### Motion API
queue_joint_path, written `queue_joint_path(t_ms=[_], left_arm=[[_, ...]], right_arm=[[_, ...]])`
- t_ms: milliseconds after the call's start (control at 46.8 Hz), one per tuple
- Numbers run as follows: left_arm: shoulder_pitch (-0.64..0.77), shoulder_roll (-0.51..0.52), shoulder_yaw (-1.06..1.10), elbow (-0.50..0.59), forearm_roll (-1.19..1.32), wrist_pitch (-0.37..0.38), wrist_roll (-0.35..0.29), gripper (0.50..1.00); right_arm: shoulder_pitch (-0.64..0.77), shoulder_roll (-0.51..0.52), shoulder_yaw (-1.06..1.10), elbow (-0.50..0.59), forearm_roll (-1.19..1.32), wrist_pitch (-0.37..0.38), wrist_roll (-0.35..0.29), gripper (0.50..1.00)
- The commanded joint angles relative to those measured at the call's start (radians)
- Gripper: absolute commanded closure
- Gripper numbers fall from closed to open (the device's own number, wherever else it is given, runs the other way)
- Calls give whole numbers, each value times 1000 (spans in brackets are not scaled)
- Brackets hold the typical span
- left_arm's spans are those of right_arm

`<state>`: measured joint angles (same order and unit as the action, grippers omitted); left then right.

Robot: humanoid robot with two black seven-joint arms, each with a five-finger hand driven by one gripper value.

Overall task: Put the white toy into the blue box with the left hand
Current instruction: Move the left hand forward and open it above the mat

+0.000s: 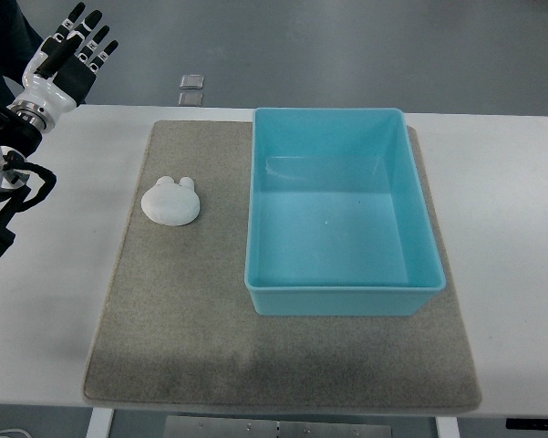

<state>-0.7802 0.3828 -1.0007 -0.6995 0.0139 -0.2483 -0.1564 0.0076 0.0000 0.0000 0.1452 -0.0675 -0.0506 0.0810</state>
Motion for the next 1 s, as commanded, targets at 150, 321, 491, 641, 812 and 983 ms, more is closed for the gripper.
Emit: queue_joint_path(t_ms=[150,321,491,641,812,983], left_arm=[[6,-24,-1,0,0,-2,0,506],[4,-24,-1,1,-2,0,0,504],[6,-24,-1,0,-2,0,0,506],[6,-24,-1,1,-3,0,0,506],[6,-22,-1,6,0,-3,0,506],[3,-18,2,5,15,-17,1,506]], right_arm=[[0,0,0,-1,0,0,0,564],[0,0,0,-1,0,0,-1,564],[0,0,0,1,0,0,0,564],[0,0,0,-1,0,0,0,562],[0,0,0,1,0,0,0,564],[0,0,0,-1,0,0,0,564]])
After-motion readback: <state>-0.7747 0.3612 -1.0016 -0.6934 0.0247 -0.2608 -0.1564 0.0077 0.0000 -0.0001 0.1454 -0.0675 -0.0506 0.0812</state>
